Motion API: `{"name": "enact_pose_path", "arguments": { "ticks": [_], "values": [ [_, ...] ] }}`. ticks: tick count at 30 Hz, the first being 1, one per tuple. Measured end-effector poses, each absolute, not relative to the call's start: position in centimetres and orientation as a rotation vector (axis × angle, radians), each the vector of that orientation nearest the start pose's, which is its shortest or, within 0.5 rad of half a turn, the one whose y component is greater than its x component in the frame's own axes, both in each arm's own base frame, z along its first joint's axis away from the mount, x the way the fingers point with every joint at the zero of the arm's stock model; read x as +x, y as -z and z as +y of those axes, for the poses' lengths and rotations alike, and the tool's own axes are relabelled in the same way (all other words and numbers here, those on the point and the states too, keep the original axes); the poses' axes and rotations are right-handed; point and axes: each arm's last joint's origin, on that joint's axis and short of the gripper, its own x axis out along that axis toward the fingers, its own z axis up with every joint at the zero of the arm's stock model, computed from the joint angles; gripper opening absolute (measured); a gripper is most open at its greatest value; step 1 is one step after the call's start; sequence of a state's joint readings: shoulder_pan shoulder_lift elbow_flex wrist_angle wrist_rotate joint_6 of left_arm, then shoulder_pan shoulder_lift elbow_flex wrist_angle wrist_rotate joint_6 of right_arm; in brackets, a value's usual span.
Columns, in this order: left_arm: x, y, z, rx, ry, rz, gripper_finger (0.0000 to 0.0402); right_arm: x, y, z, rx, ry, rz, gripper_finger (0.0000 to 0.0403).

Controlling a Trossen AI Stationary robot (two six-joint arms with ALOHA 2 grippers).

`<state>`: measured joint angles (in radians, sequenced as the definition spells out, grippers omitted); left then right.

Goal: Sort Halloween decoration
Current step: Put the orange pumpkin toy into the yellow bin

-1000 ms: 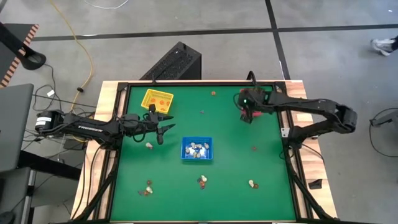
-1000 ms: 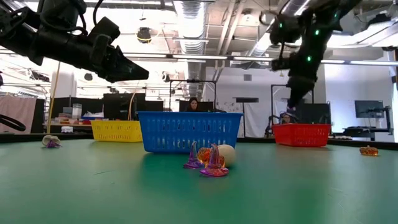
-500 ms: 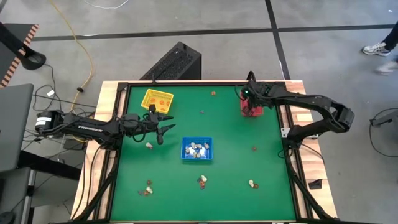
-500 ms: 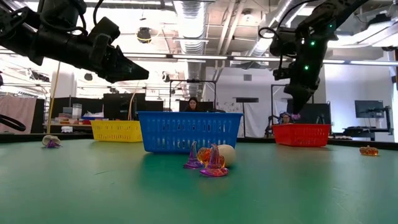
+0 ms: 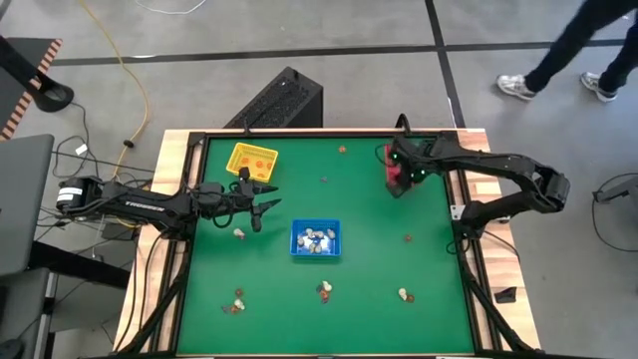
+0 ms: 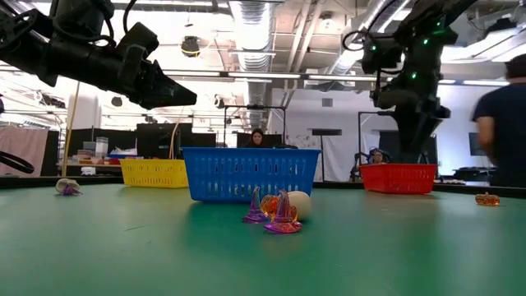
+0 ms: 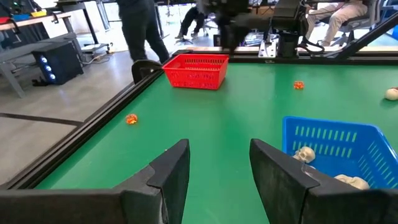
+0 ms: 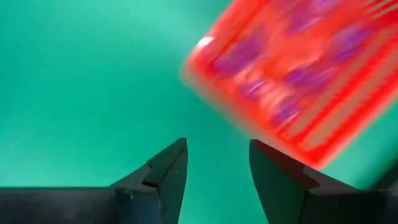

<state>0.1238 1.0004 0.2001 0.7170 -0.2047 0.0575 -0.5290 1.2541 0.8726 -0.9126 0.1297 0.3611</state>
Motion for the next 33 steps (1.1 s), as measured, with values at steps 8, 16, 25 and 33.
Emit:
{"name": "enact_pose_path", "arguments": {
  "ticks": [8,16,25,33],
  "values": [
    [18.5,-18.4,2.9,0.064,-0.325,0.094,0.0157,20.2,-22.4,-4.5,0.623,0.604,1.275,0.0195],
    [18.5,-18.3,2.9,0.063,-0.325,0.098,0.0158,20.3,-21.7,1.2,0.536,0.606,1.272,0.0181],
    [18.5,-18.2,2.9,0.064,-0.325,0.110,0.0158,18.8,-18.5,3.3,0.580,0.658,1.322,0.0197],
    [18.5,-18.1,2.9,0.064,-0.325,0.119,0.0158,18.7,-17.5,4.0,0.625,0.630,1.294,0.0220]
  ]
}}
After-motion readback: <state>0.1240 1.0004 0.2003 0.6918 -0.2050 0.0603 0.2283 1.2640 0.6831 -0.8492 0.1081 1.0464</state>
